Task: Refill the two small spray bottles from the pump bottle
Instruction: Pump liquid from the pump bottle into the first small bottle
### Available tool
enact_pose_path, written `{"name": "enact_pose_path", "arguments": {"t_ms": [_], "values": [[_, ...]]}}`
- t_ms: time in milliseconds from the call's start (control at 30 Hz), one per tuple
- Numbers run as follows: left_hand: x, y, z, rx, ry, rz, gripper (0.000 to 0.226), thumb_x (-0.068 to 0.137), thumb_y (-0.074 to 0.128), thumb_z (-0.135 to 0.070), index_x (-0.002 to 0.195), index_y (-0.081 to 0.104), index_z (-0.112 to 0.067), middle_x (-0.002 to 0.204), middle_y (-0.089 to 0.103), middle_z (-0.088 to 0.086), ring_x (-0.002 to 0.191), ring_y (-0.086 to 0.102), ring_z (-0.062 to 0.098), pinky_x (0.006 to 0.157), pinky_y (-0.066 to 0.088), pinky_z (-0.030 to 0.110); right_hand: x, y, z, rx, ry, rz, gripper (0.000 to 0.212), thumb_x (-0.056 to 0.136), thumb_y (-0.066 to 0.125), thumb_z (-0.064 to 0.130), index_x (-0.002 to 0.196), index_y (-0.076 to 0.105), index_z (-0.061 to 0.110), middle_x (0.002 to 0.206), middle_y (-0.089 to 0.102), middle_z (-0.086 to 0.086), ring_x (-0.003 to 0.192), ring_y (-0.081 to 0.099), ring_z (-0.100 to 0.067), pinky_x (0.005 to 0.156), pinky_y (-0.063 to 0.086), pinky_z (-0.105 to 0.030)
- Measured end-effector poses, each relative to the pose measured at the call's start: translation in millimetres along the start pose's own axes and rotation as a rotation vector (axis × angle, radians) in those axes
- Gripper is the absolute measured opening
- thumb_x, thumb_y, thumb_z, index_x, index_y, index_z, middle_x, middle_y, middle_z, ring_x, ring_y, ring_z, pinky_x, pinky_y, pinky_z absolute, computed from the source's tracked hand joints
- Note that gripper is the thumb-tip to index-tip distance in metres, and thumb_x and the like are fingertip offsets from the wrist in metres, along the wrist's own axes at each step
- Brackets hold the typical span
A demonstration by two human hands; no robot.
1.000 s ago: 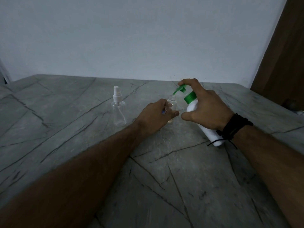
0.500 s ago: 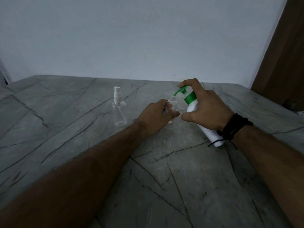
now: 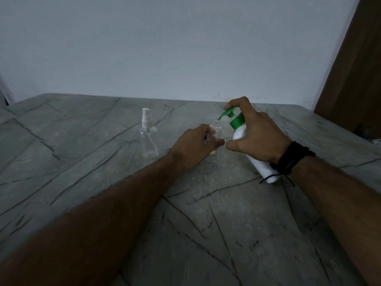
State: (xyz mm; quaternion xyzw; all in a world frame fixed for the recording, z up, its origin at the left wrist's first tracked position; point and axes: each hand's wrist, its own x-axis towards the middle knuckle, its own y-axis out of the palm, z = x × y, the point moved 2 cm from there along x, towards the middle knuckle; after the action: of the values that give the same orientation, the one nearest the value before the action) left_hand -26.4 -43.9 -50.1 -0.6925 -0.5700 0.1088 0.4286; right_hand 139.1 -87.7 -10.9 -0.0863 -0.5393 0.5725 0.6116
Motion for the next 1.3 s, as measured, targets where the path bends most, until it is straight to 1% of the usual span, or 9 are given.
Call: {"name": "enact_pose_path", "arguments": {"t_ms": [133,267,400,567,733,900,1100,1200,1300], "values": [[-0.1,0.3,0.6,0.012,0.005,0.0,0.046,0.089,0.061,-0.049,0.122,0.054,-0.019,0.114,0.062,-0.006,0.098,0.056,0.007,0.078,0.044,0.023,-0.4,0.5,-0.3,0.004,-0.009,0.008,0.076,0.066,0.081,0.021,0.129,0.042,0.035,0.072,0.059,0.012,0.061,0.057,-0.005,0.056,0.045,-0.022],[0.6,0.7,0.0,0.026,0.013,-0.006,0.049,0.089,0.061,-0.048,0.126,0.053,-0.017,0.119,0.062,-0.003,0.103,0.058,0.011,0.08,0.044,0.023,-0.3,-0.2,0.3,0.01,-0.02,0.007,0.074,0.066,0.081,0.017,0.128,0.044,0.03,0.065,0.053,0.016,0.057,0.055,0.001,0.051,0.037,-0.011],[0.0,0.6,-0.6,0.026,0.017,-0.015,0.05,0.089,0.061,-0.047,0.127,0.053,-0.016,0.121,0.063,-0.001,0.105,0.058,0.012,0.079,0.042,0.022,0.1,-0.4,-0.4,0.011,-0.002,0.01,0.071,0.065,0.082,0.017,0.125,0.045,0.027,0.067,0.052,0.019,0.059,0.055,0.007,0.051,0.035,-0.008],[0.6,1.1,-0.8,0.02,0.013,-0.007,0.049,0.089,0.061,-0.047,0.127,0.052,-0.016,0.122,0.063,0.0,0.103,0.056,0.009,0.08,0.042,0.022,-0.6,0.3,-0.1,0.007,-0.021,0.008,0.076,0.066,0.08,0.02,0.131,0.043,0.033,0.07,0.056,0.016,0.061,0.057,0.0,0.052,0.037,-0.011],[0.7,1.2,0.5,0.015,0.016,-0.007,0.05,0.089,0.061,-0.047,0.127,0.052,-0.017,0.122,0.063,0.0,0.104,0.057,0.01,0.081,0.044,0.023,-0.1,-1.1,-0.1,0.0,-0.012,-0.001,0.072,0.065,0.082,0.016,0.125,0.044,0.027,0.068,0.052,0.019,0.06,0.056,0.006,0.051,0.036,-0.008],[1.8,1.3,0.9,0.024,0.027,-0.005,0.048,0.089,0.06,-0.047,0.126,0.054,-0.017,0.121,0.063,-0.001,0.102,0.057,0.009,0.08,0.043,0.022,-0.7,-0.9,0.5,-0.012,-0.01,-0.008,0.074,0.065,0.08,0.024,0.128,0.043,0.033,0.07,0.054,0.017,0.06,0.056,0.001,0.053,0.035,-0.012],[2.3,2.9,2.3,0.016,0.017,-0.001,0.049,0.089,0.061,-0.048,0.126,0.053,-0.018,0.122,0.062,-0.002,0.098,0.054,0.005,0.077,0.04,0.02,-1.3,-1.8,1.2,-0.017,0.001,-0.001,0.071,0.065,0.08,0.02,0.125,0.043,0.031,0.067,0.052,0.016,0.057,0.055,0.0,0.053,0.035,-0.014],[2.9,2.9,2.8,0.008,0.009,0.0,0.049,0.089,0.061,-0.047,0.126,0.053,-0.018,0.123,0.062,-0.002,0.103,0.057,0.009,0.08,0.042,0.022,-1.2,-1.0,0.4,-0.014,0.001,-0.005,0.071,0.065,0.081,0.02,0.125,0.044,0.031,0.068,0.053,0.016,0.059,0.056,0.004,0.052,0.035,-0.01],[3.0,2.6,2.8,0.003,0.01,0.004,0.047,0.089,0.061,-0.048,0.124,0.054,-0.019,0.121,0.063,-0.003,0.1,0.057,0.009,0.079,0.043,0.022,-1.7,-0.5,0.4,-0.016,-0.014,-0.009,0.077,0.065,0.08,0.022,0.13,0.042,0.035,0.075,0.059,0.013,0.062,0.058,-0.003,0.057,0.041,-0.017]]}}
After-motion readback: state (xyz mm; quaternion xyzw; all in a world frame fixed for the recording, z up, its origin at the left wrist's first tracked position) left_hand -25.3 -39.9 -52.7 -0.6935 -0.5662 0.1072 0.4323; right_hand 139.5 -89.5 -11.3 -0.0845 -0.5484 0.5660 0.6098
